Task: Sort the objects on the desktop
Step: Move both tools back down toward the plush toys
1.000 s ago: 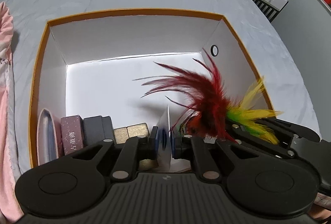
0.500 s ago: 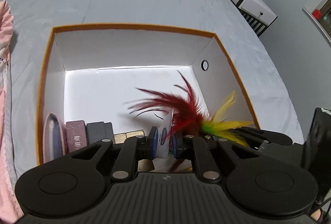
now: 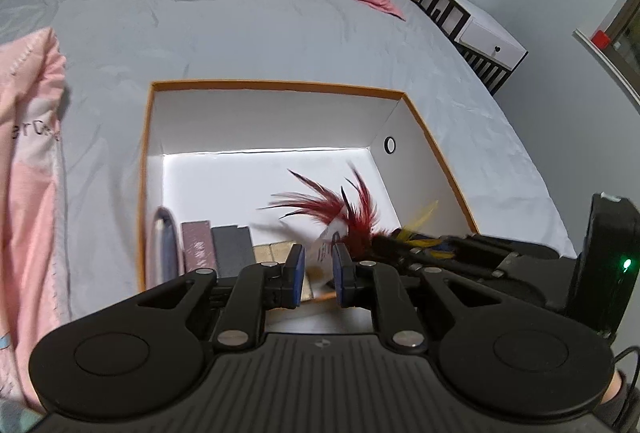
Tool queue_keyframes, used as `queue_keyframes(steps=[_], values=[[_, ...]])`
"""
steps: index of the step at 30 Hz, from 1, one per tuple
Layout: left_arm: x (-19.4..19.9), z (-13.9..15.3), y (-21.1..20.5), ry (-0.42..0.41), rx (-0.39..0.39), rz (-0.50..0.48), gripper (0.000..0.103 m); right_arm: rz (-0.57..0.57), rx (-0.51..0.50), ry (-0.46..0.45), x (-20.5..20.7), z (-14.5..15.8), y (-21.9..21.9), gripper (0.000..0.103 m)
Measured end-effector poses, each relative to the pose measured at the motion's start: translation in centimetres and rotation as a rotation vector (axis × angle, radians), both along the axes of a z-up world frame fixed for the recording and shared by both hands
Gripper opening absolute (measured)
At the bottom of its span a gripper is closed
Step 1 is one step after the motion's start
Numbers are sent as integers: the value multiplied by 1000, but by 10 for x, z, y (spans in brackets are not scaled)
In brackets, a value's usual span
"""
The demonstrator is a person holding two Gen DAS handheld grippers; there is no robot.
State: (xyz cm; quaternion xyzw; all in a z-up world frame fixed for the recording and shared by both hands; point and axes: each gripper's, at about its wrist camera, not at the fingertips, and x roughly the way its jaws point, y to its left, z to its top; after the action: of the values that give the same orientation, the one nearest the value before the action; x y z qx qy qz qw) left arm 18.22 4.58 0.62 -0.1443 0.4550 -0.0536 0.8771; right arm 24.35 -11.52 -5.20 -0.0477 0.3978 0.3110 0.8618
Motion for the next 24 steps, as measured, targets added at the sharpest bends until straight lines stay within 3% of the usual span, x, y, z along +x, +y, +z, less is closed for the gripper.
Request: queue_keyframes(steps=[6,11,17,20,24], values=[[-32,11,-4,-22,48,-45,18,-10,38,-62,-32,30,-21,26],[-59,5,-10,14,82,-92,21,-46,45,-59,-64,42,-43,27],[-92,-18,-20,117,144,-178,29,-38,18,28,-102,27,-57,28],[-103,-32,-21,209,152,-167,30,2,-19,69,-121,11,-56,31],[-111,-46,-15,277,106,-121,30,60,-53,129,-143,-8,-49,31]])
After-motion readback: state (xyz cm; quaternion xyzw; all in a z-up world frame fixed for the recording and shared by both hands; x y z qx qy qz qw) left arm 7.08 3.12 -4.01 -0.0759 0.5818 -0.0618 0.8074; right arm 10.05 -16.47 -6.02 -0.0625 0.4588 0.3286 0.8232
